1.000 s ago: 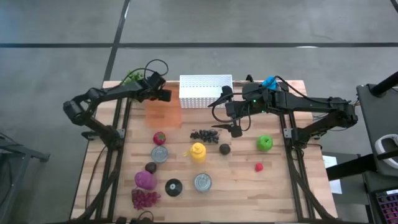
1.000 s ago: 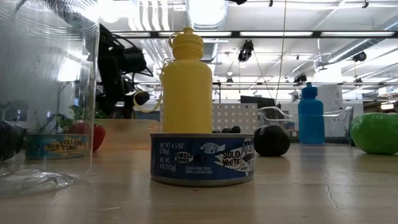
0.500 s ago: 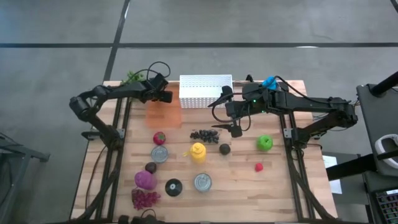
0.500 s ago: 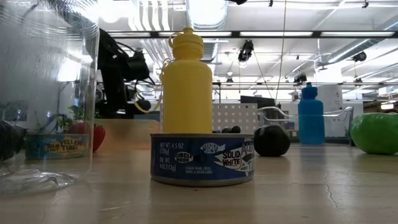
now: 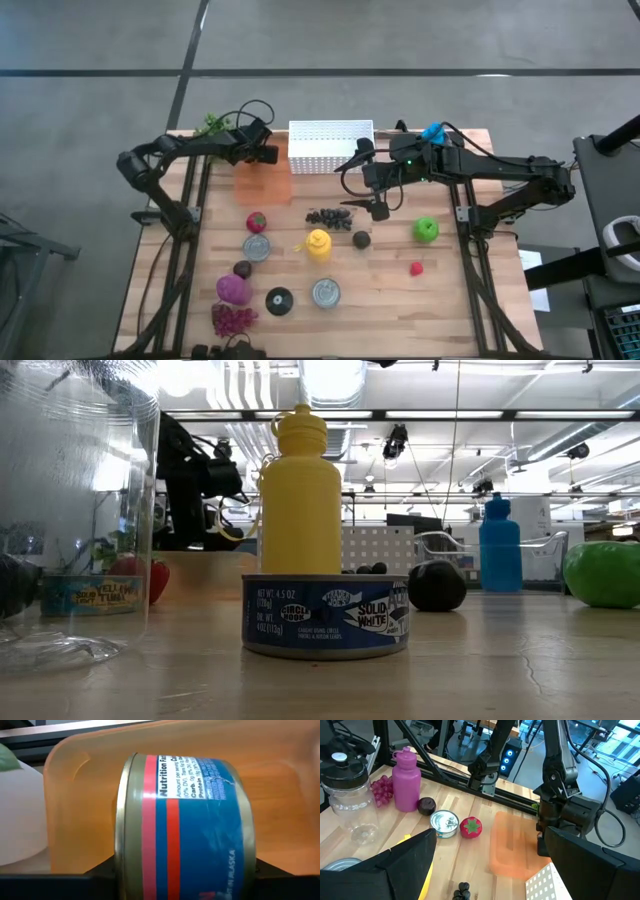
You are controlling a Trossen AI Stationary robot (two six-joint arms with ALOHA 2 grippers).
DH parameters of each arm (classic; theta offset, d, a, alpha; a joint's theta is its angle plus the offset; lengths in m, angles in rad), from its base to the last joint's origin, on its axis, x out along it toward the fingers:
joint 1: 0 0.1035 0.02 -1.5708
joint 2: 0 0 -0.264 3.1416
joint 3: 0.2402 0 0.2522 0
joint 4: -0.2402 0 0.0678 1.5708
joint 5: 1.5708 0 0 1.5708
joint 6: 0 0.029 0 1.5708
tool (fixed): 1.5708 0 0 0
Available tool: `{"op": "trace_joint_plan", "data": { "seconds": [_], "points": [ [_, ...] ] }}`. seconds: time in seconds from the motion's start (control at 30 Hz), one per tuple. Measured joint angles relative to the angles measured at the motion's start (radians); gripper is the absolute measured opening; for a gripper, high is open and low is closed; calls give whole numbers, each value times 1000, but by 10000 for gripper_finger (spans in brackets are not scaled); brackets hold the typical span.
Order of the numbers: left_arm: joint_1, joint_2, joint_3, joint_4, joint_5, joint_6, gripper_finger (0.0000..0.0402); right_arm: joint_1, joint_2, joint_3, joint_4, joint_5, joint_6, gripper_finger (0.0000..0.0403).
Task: Pick & Place Food Item
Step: Put the blue-pink tuna can into the orange bin
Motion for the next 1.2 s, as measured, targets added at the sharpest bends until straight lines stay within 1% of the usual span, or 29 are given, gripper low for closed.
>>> {"op": "trace_joint_plan", "data": {
  "seconds": [0.2, 0.4, 0.7, 0.83, 0.97, 1.2],
  "points": [
    [2, 4, 0, 21, 0, -6, 257, 0, 0, 0, 0, 0, 0, 370],
    [4, 4, 0, 26, 0, -1, 287, 0, 0, 0, 0, 0, 0, 370],
    [19, 4, 0, 25, 0, 5, 300, 0, 0, 0, 0, 0, 0, 370],
    [21, 4, 0, 24, 2, 74, 297, 0, 0, 0, 0, 0, 1, 370],
    [23, -2, 0, 21, 8, 84, 293, 0, 0, 0, 0, 0, 1, 370],
    [24, -63, 0, 16, 8, 100, 292, 0, 0, 0, 0, 0, 1, 370]
  ]
}}
